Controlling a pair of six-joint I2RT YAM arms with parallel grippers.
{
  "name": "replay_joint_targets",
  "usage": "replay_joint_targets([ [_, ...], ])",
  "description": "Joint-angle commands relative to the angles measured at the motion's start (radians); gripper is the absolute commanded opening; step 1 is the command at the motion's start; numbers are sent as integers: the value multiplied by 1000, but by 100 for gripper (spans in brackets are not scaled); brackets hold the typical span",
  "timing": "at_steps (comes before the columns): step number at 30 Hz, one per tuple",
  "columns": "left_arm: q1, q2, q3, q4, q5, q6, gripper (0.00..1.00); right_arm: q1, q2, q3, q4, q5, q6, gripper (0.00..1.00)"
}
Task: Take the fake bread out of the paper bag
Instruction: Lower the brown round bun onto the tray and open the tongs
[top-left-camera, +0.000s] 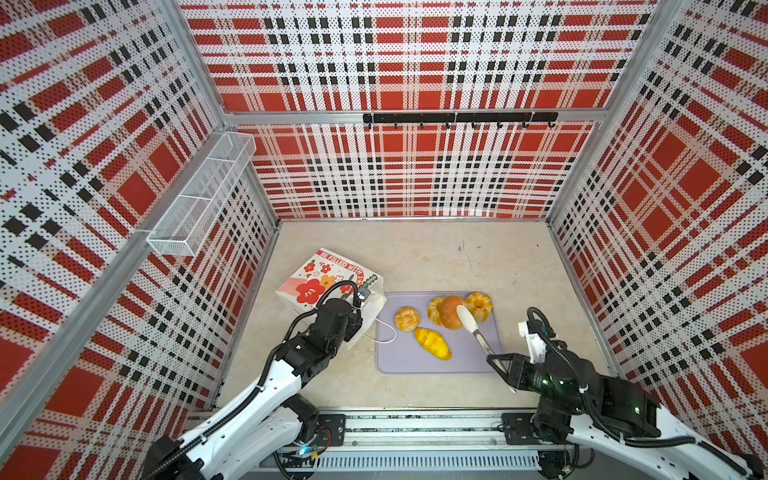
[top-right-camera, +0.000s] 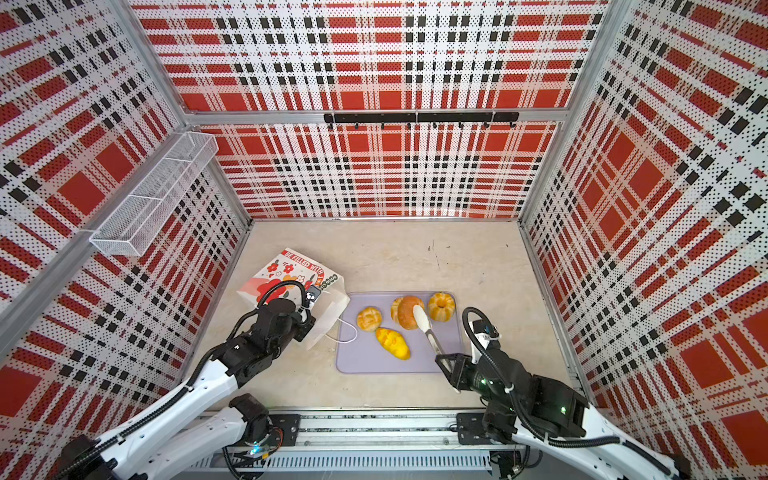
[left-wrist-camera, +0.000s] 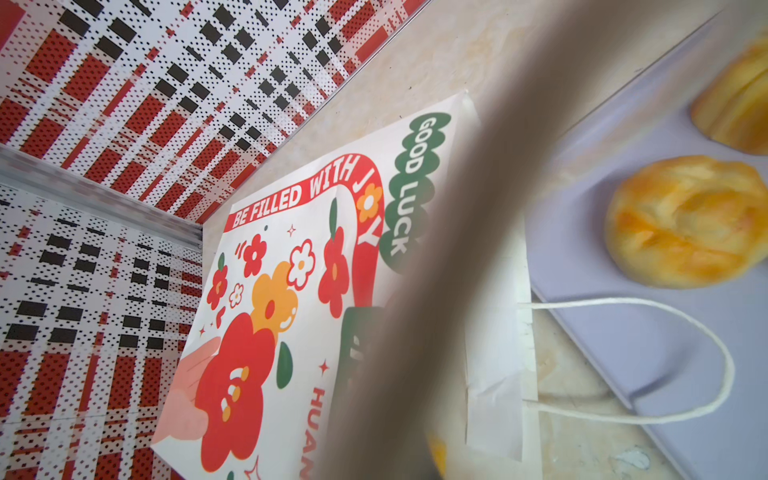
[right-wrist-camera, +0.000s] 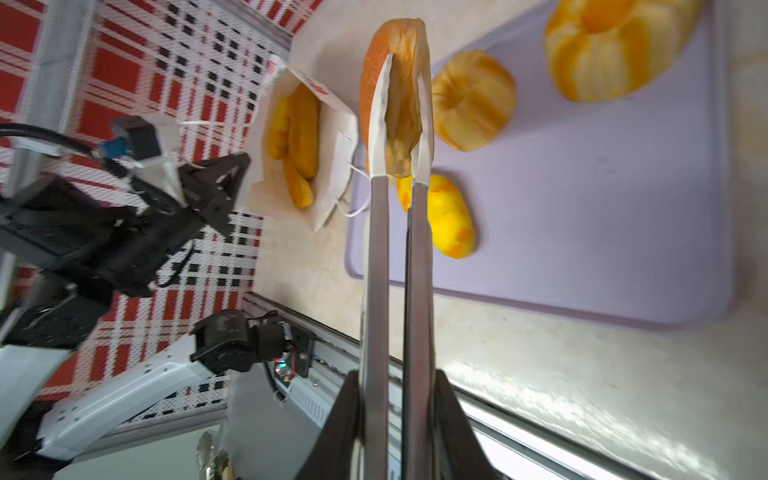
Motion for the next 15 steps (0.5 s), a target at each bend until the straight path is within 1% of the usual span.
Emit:
replay_joint_targets([
  [1, -17, -11, -2, 5, -10, 0, 0, -2, -11, 21, -121, 31, 76, 0],
  [4, -25, -13, -1, 0, -20, 1, 0, -2, 3, 19, -162, 21, 96, 0],
  [8, -37, -22, -7, -8, -33, 1, 0, -2, 15, 36, -228, 43, 107, 0],
  [9, -40, -24, -8, -9, -35, 0, 0, -3, 20, 34, -231, 42, 107, 2],
  [10, -43, -25, -8, -10, -37, 1, 0, -2, 26, 33, -227, 37, 104, 8],
  [11, -44, -25, -9, -11, -37, 0, 0, -3, 33, 31, -224, 33, 103, 19],
  [12, -44, -25, -9, -11, -39, 1, 0, -3, 43, 31, -225, 32, 102, 27],
  [15, -45, -26, -6, -12, -39, -1, 0, -2, 80, 51, -247, 48, 95, 37],
])
